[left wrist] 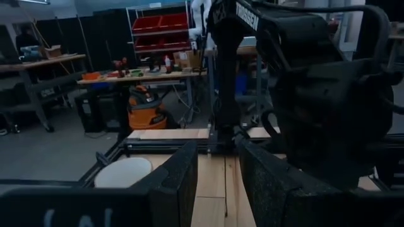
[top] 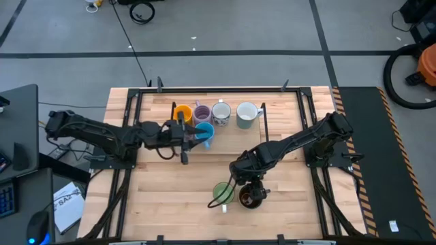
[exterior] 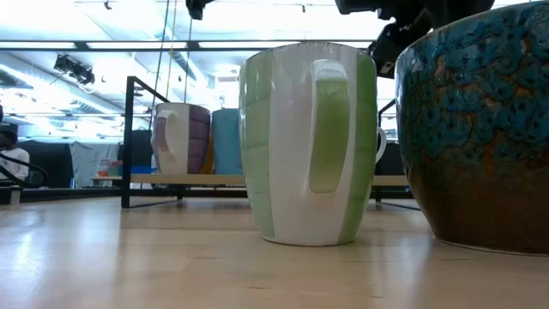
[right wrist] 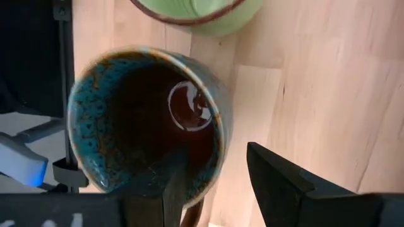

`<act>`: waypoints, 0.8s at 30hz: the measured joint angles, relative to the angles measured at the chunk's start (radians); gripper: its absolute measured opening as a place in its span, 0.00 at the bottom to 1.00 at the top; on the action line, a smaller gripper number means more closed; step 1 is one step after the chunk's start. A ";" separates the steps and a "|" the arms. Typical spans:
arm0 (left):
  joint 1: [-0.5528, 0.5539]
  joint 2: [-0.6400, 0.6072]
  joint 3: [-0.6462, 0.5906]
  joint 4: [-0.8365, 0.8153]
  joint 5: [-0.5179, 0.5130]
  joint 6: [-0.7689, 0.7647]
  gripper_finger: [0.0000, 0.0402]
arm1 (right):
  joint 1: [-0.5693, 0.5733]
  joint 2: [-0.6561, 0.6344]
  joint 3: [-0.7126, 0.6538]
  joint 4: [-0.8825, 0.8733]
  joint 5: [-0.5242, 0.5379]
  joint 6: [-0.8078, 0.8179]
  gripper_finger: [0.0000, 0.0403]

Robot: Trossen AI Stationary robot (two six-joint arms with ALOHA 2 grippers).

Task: Place coffee mugs
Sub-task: Put the dark blue mug on the shelf

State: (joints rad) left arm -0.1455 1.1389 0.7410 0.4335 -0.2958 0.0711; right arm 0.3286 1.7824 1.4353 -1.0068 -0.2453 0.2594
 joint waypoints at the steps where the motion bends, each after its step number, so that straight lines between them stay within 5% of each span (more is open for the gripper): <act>1: 0.000 -0.009 0.000 -0.005 0.000 0.000 0.31 | 0.000 0.000 0.000 0.007 0.007 0.000 0.42; 24: -0.023 -0.049 0.000 -0.055 -0.018 -0.005 0.31 | -0.007 0.084 -0.009 0.044 -0.009 -0.042 0.34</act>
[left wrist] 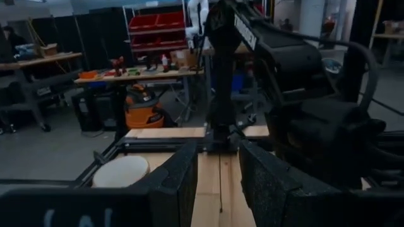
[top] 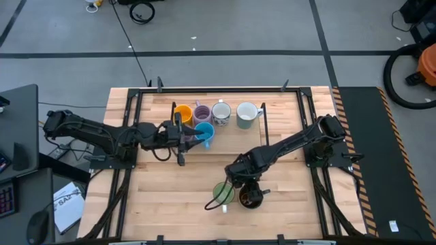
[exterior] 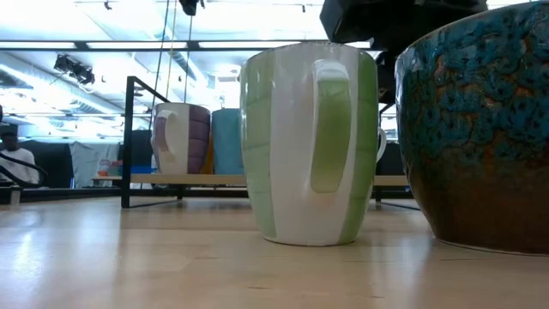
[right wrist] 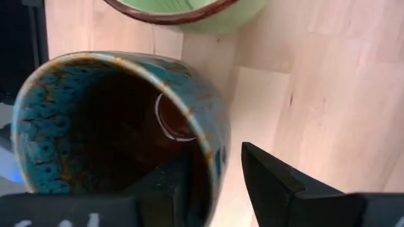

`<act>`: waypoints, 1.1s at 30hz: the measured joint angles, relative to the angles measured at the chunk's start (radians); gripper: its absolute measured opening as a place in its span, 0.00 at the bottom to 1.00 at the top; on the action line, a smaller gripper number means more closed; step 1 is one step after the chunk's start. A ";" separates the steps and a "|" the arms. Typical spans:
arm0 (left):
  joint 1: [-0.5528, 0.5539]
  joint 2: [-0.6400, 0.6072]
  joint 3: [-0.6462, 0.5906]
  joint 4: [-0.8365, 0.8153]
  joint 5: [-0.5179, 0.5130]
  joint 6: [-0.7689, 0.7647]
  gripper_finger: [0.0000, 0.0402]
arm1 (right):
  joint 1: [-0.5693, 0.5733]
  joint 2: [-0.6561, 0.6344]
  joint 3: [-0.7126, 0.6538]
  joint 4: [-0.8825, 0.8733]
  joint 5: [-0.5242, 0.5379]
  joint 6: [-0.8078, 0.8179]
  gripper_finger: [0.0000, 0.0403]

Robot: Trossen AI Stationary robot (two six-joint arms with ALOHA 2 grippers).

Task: Place coffee mugs
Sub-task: Put the dark blue mug on the shelf

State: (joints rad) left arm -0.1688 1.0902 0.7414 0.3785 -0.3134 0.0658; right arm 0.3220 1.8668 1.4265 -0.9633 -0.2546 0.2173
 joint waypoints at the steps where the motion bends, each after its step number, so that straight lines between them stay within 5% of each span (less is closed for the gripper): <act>1: 0.000 0.000 0.000 -0.004 -0.001 0.000 0.31 | -0.003 0.000 0.000 0.000 0.003 -0.006 0.33; 15: -0.015 0.000 0.000 -0.035 -0.002 -0.009 0.31 | -0.023 0.000 0.000 -0.044 0.025 -0.058 0.13; 27: -0.032 0.000 0.000 -0.058 0.000 -0.040 0.31 | -0.044 -0.001 0.010 -0.117 0.054 -0.109 0.12; 33: -0.032 0.000 0.000 -0.078 -0.001 -0.090 0.31 | -0.067 0.000 0.120 -0.222 0.162 -0.138 0.12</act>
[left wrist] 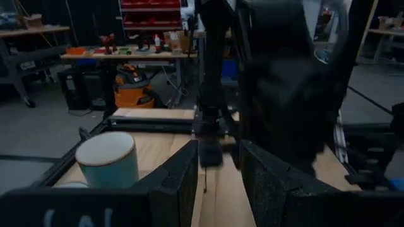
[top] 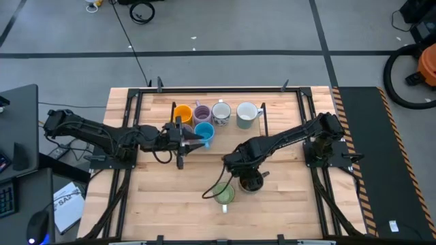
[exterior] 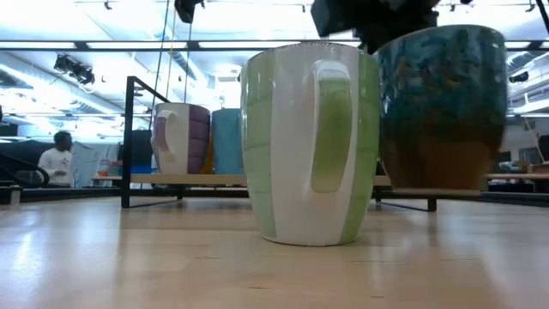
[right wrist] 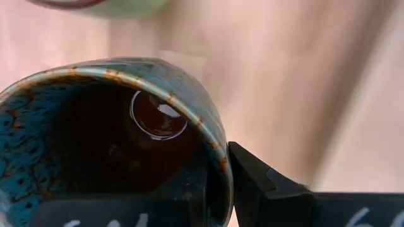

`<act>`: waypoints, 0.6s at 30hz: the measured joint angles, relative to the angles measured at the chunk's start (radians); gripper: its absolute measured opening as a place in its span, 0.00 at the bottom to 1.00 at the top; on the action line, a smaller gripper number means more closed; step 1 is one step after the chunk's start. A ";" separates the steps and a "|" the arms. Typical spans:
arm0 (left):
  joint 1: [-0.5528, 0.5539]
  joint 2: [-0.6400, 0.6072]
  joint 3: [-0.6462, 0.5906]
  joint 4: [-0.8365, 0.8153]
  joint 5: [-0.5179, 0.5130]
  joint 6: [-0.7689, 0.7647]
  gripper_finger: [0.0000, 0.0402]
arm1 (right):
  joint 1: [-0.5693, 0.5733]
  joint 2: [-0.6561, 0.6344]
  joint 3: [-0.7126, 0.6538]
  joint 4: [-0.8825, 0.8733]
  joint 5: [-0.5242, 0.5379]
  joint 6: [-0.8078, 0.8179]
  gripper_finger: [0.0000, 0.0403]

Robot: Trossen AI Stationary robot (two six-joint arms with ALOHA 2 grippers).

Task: Place coffee mugs
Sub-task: Put the dark blue mug on the shelf

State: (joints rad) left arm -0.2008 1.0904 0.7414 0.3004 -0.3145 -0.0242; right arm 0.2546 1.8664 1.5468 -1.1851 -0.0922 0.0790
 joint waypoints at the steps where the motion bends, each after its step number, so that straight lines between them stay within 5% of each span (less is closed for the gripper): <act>1: 0.000 0.000 0.000 -0.012 0.000 -0.007 0.31 | -0.003 0.000 0.022 -0.022 0.023 -0.011 0.12; 10: 0.000 0.000 0.000 -0.053 0.000 -0.065 0.31 | -0.066 -0.001 0.195 -0.115 0.107 -0.147 0.12; 18: 0.000 0.000 0.000 -0.053 -0.037 -0.071 0.31 | -0.151 -0.001 0.220 -0.088 0.172 -0.282 0.12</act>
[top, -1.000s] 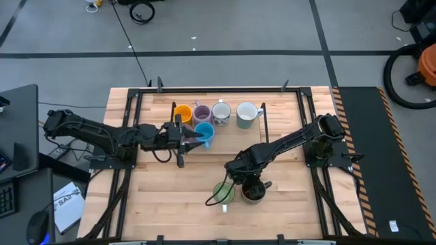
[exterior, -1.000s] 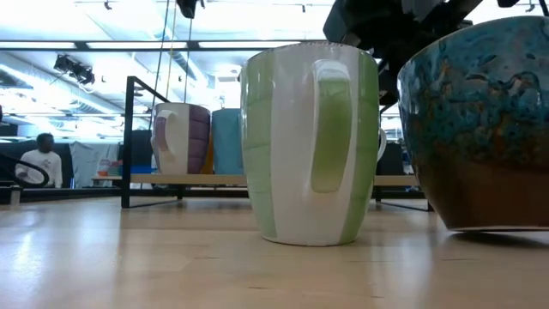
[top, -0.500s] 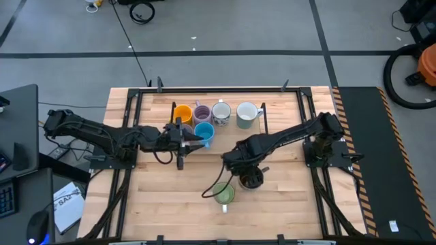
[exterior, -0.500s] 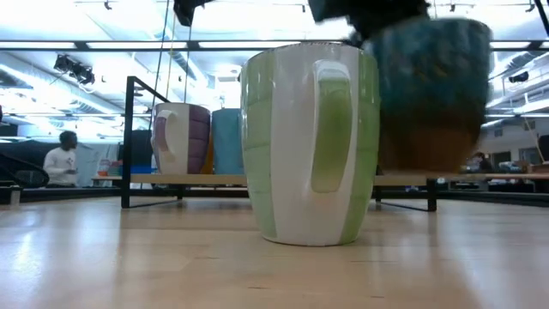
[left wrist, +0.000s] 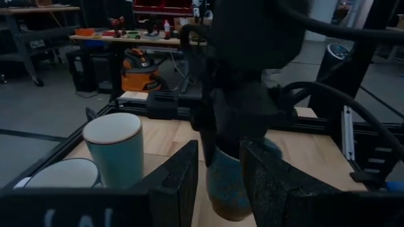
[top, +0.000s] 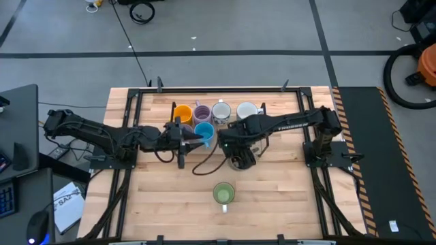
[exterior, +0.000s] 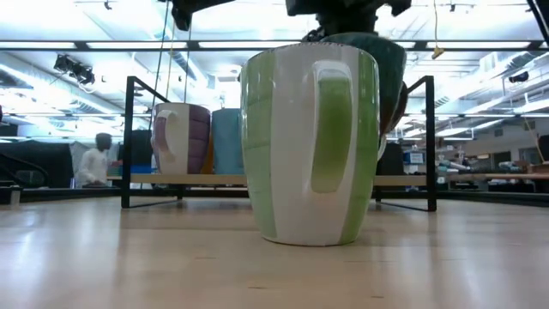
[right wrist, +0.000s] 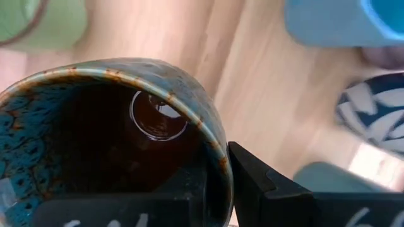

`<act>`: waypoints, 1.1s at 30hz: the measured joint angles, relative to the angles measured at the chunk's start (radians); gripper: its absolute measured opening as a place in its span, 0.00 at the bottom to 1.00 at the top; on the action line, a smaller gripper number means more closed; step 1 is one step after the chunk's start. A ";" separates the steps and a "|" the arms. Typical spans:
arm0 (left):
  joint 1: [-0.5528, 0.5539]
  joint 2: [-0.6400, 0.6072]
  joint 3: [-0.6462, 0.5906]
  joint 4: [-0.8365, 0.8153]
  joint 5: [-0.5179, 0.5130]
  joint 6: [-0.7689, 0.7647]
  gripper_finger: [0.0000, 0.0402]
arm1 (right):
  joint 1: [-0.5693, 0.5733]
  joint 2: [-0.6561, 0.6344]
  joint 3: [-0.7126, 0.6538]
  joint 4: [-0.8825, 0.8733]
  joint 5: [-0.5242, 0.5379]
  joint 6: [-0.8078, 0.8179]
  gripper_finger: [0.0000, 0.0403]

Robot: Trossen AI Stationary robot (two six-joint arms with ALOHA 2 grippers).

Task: Place coffee mugs
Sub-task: Put the dark blue mug on the shelf

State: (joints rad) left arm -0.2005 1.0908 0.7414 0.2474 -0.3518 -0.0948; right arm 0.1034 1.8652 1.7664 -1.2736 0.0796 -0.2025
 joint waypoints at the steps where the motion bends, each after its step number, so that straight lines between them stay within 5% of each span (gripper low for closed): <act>1: 0.000 0.000 0.000 0.000 -0.007 0.000 0.31 | -0.012 0.000 0.000 0.004 0.006 -0.020 0.12; 18: 0.001 0.000 0.000 -0.063 -0.016 0.002 0.31 | -0.278 0.000 0.000 -0.074 -0.059 -0.048 0.12; 33: 0.001 0.000 0.000 -0.112 -0.015 0.000 0.31 | -0.347 0.000 0.000 -0.133 -0.103 0.036 0.12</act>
State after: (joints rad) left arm -0.1993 1.0908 0.7414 0.1354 -0.3668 -0.0944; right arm -0.2436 1.8652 1.7660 -1.4065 -0.0231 -0.1660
